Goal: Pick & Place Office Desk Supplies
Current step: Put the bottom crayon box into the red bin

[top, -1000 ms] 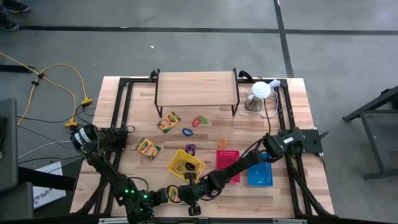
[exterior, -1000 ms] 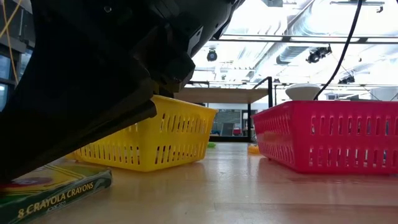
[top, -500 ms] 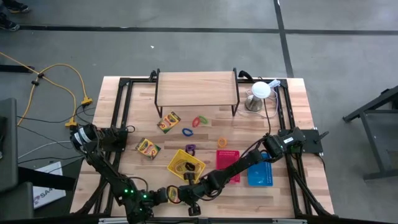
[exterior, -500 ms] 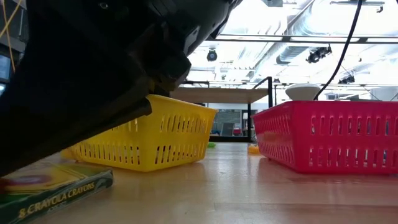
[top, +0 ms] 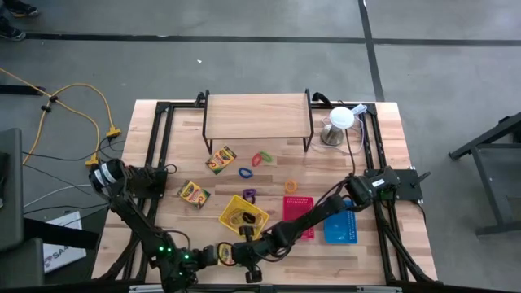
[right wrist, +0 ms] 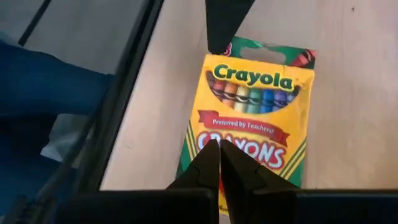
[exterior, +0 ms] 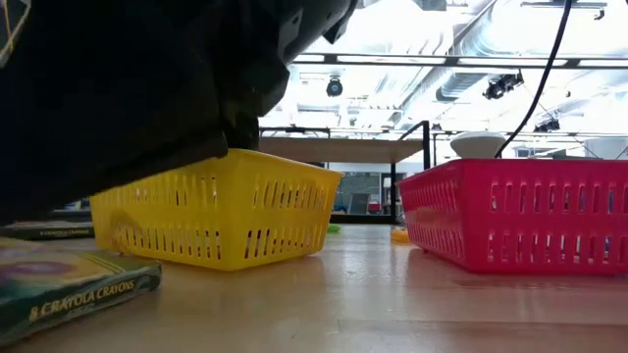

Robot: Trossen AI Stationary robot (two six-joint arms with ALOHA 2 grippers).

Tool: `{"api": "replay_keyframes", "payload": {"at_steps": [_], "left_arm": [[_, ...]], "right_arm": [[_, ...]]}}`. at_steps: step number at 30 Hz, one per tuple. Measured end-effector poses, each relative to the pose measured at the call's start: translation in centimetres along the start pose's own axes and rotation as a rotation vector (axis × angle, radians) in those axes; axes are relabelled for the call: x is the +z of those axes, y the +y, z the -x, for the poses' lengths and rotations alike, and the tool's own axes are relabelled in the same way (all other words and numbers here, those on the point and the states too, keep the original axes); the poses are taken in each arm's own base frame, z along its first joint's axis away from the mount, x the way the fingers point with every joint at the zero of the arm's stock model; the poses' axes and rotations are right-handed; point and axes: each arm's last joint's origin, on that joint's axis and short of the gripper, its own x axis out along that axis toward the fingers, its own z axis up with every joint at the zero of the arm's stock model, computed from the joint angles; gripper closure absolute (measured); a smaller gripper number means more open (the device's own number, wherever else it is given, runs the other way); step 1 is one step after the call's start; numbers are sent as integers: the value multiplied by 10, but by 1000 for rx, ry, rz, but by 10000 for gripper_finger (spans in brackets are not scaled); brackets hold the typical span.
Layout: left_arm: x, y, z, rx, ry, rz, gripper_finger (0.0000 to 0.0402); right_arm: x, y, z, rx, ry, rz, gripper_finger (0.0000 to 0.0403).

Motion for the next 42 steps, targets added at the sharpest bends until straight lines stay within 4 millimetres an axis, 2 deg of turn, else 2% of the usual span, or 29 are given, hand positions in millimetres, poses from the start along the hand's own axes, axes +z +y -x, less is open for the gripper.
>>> {"api": "replay_keyframes", "payload": {"at_steps": [8, 14, 28, 36, 42], "left_arm": [[6, 12, 18, 59, -29, 39, 401], [5, 14, 21, 57, -27, 41, 401], [7, 11, 25, 105, -1, -49, 401], [9, 7, 28, 121, 2, -139, 401], [15, 4, 34, 156, -19, -168, 401]], "right_arm": [[20, 6, 22, 13, -82, 25, 401], [30, 13, 35, 30, -130, 66, 395], [31, 13, 36, -9, -150, 37, 293], [32, 9, 36, 4, -143, -1, 282], [35, -2, 35, 32, -122, -14, 282]]}}
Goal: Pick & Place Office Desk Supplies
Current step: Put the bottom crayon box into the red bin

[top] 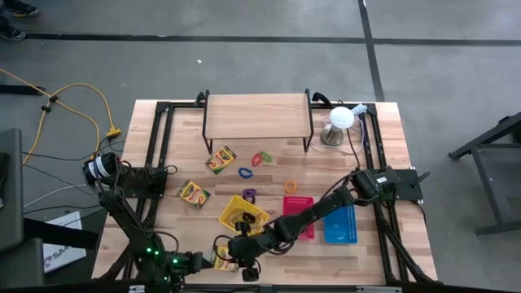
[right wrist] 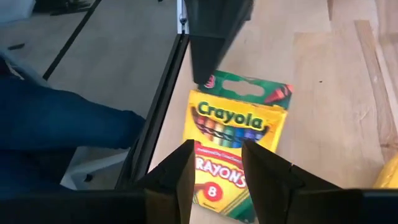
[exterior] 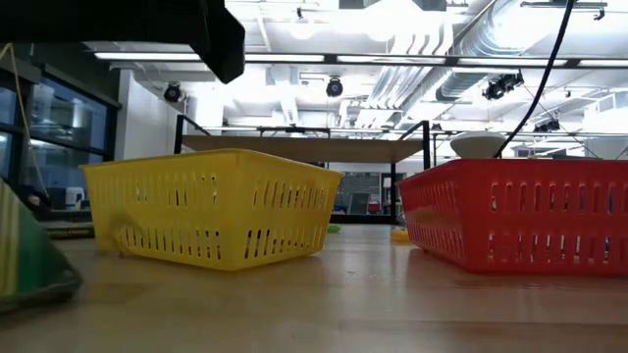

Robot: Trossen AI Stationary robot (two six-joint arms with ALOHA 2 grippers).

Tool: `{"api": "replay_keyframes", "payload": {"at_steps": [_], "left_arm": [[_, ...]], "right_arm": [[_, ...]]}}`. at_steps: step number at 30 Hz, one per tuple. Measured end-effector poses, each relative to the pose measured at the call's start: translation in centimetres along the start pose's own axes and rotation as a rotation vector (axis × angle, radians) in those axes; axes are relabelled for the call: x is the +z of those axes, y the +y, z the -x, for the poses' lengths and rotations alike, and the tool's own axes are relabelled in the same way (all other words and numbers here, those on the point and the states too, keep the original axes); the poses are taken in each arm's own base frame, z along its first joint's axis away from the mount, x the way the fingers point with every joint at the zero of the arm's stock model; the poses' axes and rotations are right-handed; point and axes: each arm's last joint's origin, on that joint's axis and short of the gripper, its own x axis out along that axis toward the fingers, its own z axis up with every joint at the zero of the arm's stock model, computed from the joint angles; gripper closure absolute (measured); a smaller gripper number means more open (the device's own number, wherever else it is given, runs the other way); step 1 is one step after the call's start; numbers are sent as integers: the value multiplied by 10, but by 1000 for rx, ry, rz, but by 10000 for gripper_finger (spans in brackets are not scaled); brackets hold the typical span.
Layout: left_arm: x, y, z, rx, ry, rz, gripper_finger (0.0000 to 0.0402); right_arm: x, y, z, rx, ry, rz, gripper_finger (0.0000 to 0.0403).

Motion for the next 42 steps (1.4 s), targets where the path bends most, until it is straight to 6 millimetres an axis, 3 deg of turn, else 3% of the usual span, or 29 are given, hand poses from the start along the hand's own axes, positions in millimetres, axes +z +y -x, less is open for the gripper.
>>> {"api": "replay_keyframes", "payload": {"at_steps": [13, 22, 33, 42], "left_arm": [[4, -1, 5, 59, 9, -70, 401], [4, 0, 5, 61, 12, -97, 401], [4, 2, 4, 98, 47, -168, 401], [4, 3, 4, 121, 61, -185, 401]], "right_arm": [[10, -34, -2, 38, 17, -49, 282], [15, -51, -1, 86, 27, 36, 282], [22, -85, -2, 159, 29, 64, 282], [24, -90, 0, 254, 25, 108, 282]]}}
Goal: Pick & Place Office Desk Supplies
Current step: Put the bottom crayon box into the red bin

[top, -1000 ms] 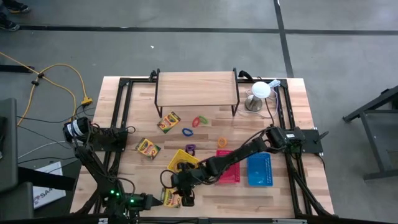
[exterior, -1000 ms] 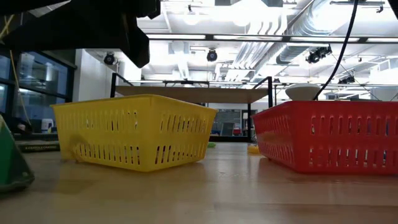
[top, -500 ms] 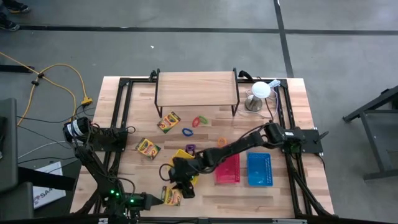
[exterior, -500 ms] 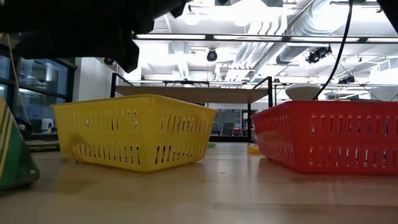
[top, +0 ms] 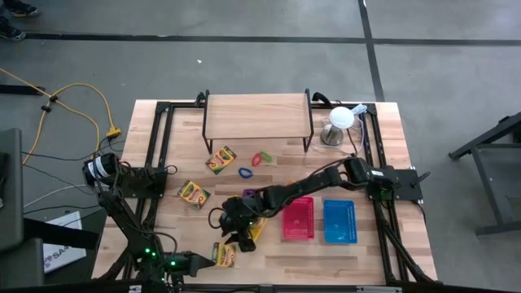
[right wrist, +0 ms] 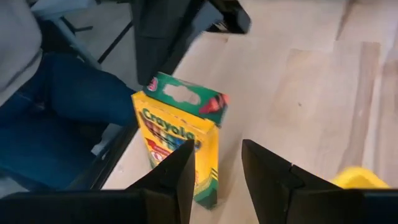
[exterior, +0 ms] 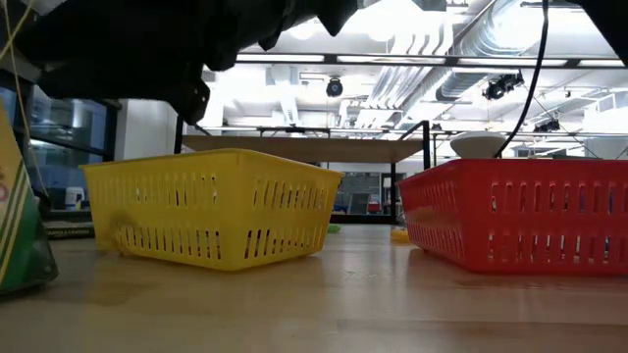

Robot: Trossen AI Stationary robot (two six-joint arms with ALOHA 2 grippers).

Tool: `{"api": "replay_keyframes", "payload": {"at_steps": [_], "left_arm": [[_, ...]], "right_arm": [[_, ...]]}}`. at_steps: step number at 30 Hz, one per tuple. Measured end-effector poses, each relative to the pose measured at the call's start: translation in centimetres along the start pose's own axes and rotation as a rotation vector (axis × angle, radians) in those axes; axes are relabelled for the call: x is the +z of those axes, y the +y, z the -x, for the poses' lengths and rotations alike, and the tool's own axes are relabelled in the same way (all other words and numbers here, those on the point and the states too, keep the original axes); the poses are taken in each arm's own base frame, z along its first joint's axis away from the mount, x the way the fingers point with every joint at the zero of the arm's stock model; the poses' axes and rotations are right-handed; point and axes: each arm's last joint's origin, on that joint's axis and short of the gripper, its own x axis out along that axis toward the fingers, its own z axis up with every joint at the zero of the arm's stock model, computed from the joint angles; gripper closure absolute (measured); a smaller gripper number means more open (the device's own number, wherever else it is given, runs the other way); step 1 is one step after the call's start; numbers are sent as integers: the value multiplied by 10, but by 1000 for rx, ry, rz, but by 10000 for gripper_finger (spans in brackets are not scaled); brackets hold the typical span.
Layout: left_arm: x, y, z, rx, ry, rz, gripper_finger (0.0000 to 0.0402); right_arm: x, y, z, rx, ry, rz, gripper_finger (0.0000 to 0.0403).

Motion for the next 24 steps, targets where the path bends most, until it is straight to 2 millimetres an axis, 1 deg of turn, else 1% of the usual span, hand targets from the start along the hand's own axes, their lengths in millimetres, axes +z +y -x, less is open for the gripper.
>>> {"api": "replay_keyframes", "payload": {"at_steps": [4, 7, 15, 24], "left_arm": [[0, 1, -1, 11, 7, 7, 401], [0, 2, -1, 20, 15, -23, 401], [1, 5, -1, 38, 5, -47, 401], [2, 6, -1, 47, -1, -47, 401]], "right_arm": [[1, 2, 0, 19, -14, 37, 282], [2, 2, 0, 18, -21, 55, 282], [1, 0, 0, -9, -14, 54, 282], [1, 1, 0, 1, -13, 59, 282]]}}
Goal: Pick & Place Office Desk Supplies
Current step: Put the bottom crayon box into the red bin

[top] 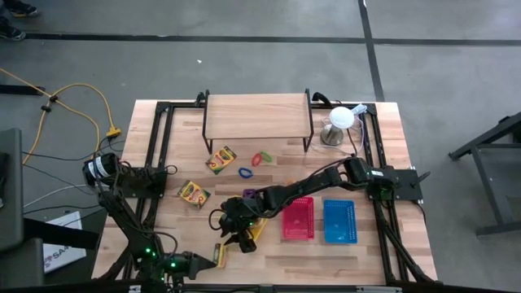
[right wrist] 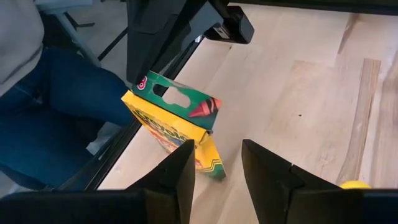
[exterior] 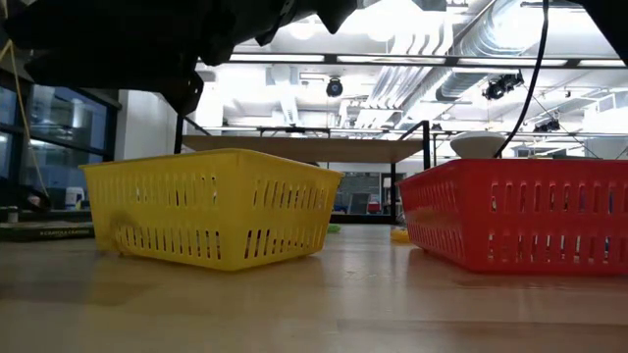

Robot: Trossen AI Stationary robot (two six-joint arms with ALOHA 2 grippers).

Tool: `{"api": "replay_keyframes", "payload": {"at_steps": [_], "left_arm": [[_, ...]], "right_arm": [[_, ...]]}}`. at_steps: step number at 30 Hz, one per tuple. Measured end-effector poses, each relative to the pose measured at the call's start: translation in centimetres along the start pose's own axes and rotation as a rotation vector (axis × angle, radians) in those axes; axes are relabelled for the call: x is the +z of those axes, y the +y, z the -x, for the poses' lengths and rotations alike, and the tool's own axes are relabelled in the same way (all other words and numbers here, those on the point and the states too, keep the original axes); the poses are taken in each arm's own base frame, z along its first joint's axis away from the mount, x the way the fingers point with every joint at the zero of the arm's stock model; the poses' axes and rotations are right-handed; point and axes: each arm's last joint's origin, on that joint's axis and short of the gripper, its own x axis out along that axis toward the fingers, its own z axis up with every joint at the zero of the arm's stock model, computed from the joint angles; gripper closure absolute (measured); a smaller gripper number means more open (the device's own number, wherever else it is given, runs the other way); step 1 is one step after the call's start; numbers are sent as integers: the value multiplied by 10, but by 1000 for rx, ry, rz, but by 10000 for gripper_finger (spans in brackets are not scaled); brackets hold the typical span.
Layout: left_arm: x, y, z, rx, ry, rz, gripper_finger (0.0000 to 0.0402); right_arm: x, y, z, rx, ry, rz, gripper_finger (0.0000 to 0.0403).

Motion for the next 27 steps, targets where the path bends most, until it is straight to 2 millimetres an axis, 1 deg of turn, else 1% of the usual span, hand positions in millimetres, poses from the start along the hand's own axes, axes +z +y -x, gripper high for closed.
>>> {"api": "replay_keyframes", "payload": {"at_steps": [10, 19, 27], "left_arm": [[1, 3, 1, 30, 10, -45, 401], [11, 11, 9, 104, -43, -31, 401], [14, 18, 9, 143, -78, 18, 401]], "right_arm": [[-1, 3, -1, 4, 10, -7, 282], [-3, 22, -7, 8, 23, 1, 282], [0, 38, -12, 5, -13, 42, 282]]}}
